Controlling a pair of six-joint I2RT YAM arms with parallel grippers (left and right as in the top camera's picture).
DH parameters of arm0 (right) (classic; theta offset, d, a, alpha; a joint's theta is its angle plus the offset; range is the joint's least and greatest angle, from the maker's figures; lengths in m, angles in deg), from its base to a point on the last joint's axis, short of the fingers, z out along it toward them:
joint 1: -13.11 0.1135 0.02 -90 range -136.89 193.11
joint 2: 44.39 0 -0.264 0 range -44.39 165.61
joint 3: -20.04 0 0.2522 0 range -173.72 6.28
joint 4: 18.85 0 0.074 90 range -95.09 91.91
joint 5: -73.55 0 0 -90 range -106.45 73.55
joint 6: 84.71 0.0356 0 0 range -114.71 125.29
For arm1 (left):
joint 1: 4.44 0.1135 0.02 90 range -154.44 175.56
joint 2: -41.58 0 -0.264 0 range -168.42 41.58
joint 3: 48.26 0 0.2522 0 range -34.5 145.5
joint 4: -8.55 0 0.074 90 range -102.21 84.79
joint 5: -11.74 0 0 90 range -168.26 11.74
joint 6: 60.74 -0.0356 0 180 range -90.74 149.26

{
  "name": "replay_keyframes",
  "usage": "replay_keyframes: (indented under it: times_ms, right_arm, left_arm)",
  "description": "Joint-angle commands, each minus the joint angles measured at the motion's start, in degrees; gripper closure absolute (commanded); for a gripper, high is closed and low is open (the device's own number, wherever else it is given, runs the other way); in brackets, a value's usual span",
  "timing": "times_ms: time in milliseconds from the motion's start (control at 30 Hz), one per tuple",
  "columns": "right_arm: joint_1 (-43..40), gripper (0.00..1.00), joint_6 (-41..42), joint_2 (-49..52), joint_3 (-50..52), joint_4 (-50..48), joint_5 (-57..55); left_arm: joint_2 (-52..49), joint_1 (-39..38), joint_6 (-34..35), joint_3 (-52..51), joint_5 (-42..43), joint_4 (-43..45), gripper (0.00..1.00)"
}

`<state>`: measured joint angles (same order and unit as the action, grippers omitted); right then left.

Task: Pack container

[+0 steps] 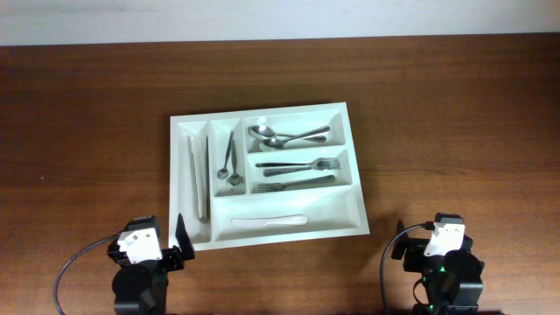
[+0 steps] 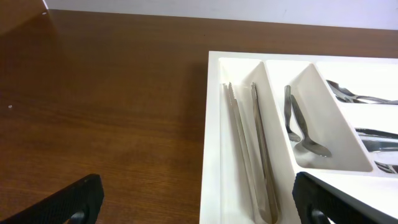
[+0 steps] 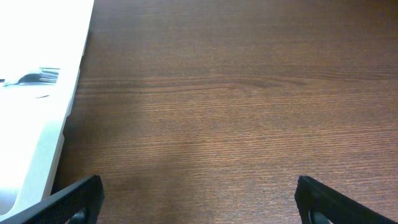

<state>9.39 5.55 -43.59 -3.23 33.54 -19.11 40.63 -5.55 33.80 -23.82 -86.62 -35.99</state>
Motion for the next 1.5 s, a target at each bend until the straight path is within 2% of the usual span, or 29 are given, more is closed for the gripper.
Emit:
replay_keyframes:
  times_ms: [0,600,700,900,1033,1467]
  right_arm:
    - [-0.4,0.01,0.7,-0.6,0.5,-0.1,0.1]
    - [-0.4,0.01,0.7,-0.6,0.5,-0.1,0.1]
    - [-0.4,0.01,0.7,-0.6,0.5,-0.1,0.1]
    - [-0.4,0.01,0.7,-0.6,0.5,-0.1,0.1]
    - [-0.4,0.01,0.7,-0.6,0.5,-0.1,0.1]
    - [-0.4,0.02,0.7,-0.6,0.5,-0.1,0.1]
  left_arm:
    - [0.7,-0.2,0.2,-0.5,0.6,-0.1,0.01]
    - [0.7,-0.2,0.2,-0.5,0.6,0.1,0.01]
    - [0.7,-0.2,0.2,-0.5,1.2,3.6,0.01]
    - [0.7,-0.2,0.1,-0.5,3.0,20.2,0.01]
    - [0.0,-0.2,0.2,-1.5,3.0,17.7,0.01]
    - [-1.0,-0.2,0.1,-8.1,3.0,22.2,0.01]
